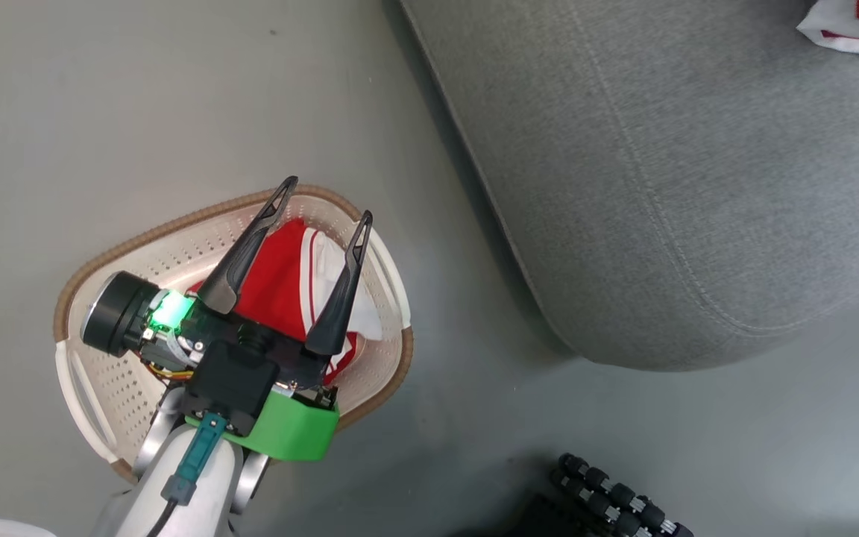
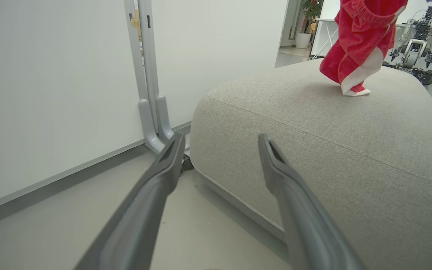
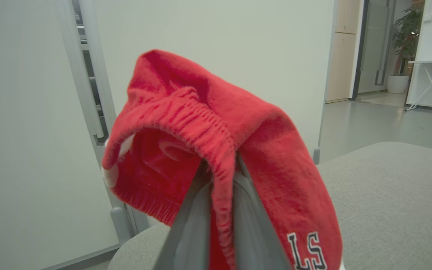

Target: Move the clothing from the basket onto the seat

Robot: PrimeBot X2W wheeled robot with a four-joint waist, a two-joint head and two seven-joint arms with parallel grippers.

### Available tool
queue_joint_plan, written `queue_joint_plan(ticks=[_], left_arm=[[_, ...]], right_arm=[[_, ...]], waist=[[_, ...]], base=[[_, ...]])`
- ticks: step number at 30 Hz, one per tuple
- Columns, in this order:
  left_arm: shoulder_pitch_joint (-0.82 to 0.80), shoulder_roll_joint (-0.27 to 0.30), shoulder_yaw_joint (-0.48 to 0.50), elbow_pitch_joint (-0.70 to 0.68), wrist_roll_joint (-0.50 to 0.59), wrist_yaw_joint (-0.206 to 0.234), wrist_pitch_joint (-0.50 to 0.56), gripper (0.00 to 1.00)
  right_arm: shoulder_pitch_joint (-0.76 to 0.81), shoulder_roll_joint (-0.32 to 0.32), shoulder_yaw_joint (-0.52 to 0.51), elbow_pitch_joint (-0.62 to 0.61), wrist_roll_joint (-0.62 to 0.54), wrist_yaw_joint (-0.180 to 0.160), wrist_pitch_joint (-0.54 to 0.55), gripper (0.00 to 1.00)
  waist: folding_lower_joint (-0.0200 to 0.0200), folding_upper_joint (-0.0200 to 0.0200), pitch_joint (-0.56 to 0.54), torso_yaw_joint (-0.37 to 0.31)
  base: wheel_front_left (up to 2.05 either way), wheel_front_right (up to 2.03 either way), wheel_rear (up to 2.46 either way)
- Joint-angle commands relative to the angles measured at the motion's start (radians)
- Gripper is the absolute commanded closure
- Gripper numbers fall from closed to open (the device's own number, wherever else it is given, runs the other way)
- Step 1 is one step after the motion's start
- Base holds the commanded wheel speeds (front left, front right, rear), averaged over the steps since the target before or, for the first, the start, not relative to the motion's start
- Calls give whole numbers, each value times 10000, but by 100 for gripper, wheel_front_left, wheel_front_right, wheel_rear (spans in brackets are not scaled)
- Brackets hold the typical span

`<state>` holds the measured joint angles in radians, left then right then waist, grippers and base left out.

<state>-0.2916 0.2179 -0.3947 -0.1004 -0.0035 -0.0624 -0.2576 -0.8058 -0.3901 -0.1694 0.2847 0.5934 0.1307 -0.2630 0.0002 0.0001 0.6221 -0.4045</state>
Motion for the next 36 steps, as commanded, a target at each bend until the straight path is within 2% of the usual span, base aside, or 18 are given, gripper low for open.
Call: queue_joint_plan(ticks=[1, 8, 12, 13, 14, 18, 22, 31, 36], left_arm=[[-222, 92, -1, -18, 42, -8, 0, 0], [-365, 53, -124, 177, 12, 13, -14, 0], [-382, 27, -168, 283, -81, 25, -32, 0], [-385, 15, -166, 314, -113, 41, -36, 0], [-380, 2, -167, 360, -150, 59, -40, 0], [-345, -176, -171, 559, -410, 10, -77, 0], [-294, -410, -190, 861, -679, -15, -81, 0], [444, -1109, 153, 1951, -1434, 1, -79, 0], [1012, -1409, 543, 2347, -1745, 146, -78, 0]], right_arm=[[-254, -1, 127, 506, -107, 1, -27, 100], [-957, 212, 132, 3562, -472, 1, -27, 100], [-1199, 309, -336, 4466, -774, 1, -27, 100], [-1207, 342, -447, 4562, -845, 1, -27, 82], [-1180, 370, -568, 4642, -982, 1, -27, 0], [-778, 526, -1258, 4339, -1526, 1, -25, 0], [-11, 664, -1504, 3665, -1936, 1, -27, 0], [2955, 1240, -1246, 2117, -2380, 1, -27, 0], [4464, 1752, -631, 1489, -2683, 1, -27, 0]], waist=[[-2, -1, 1377, 929], [-2, -1, 1593, 1183], [-2, -1, 1453, 1270], [-2, -1, 1394, 1282], [-2, -1, 1306, 1291], [-2, -1, 820, 1365], [-2, -1, 133, 1532], [-2, -1, -2125, 2292], [-2, -1, -3156, 2778]], base=[[0, 0, 0], [0, 0, 0], [0, 0, 0], [0, 0, 0], [0, 0, 0], [0, 0, 0], [0, 0, 0], [0, 0, 0], [0, 0, 0]])
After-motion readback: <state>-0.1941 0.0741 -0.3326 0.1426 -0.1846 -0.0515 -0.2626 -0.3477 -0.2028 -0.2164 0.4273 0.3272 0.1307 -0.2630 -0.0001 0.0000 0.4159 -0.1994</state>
